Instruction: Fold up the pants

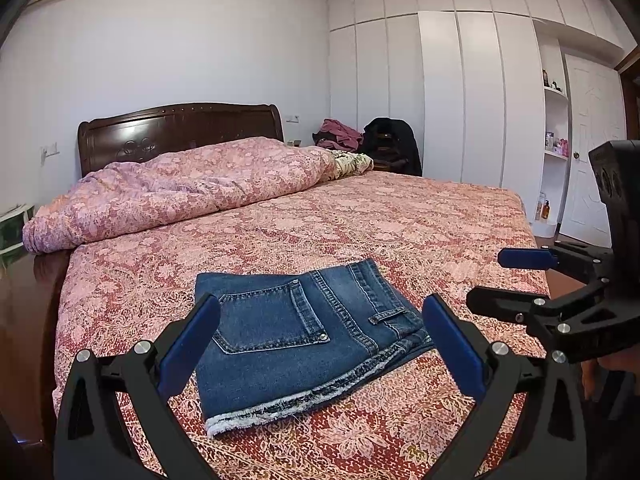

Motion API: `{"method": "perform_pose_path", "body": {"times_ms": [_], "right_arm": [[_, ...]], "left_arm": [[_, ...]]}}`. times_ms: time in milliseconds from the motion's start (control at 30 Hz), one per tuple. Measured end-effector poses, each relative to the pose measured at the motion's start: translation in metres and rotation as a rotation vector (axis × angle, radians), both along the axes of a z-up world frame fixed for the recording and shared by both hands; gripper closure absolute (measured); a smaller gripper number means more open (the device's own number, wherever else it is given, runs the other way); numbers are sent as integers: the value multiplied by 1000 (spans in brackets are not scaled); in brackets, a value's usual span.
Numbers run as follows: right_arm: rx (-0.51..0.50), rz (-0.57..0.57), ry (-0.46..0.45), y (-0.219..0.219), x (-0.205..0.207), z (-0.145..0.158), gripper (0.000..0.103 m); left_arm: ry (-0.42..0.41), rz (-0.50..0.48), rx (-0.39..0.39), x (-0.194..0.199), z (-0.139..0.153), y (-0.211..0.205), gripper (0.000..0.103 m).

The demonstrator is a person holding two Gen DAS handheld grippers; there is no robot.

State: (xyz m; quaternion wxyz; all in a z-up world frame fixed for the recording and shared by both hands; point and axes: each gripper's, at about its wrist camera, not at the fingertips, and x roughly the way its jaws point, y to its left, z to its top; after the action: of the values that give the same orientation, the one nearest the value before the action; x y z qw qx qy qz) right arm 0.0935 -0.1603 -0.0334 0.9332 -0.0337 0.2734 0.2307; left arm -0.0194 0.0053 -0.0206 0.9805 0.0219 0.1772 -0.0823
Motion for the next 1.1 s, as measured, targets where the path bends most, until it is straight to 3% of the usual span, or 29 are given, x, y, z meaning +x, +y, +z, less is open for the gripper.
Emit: {"method": "perform_pose_path", "body": {"times_ms": [600,900,967,1033,1100], "right_arm": [[-5,1,4,2,0,-1,15],[-25,0,17,3,1,-3,15],[-32,6,18,4,0,-4,15],[-38,11,18,6,0,-4,15],[-41,14,16,7,-1,-4,15]], "left_arm": [[10,2,-20,0,0,4,2],[39,199,23,2,3,0,2],[78,246,51,6,0,-1,2],[141,236,70,10,-3,-4,2],[147,211,62,9,-5,-4,2]]}}
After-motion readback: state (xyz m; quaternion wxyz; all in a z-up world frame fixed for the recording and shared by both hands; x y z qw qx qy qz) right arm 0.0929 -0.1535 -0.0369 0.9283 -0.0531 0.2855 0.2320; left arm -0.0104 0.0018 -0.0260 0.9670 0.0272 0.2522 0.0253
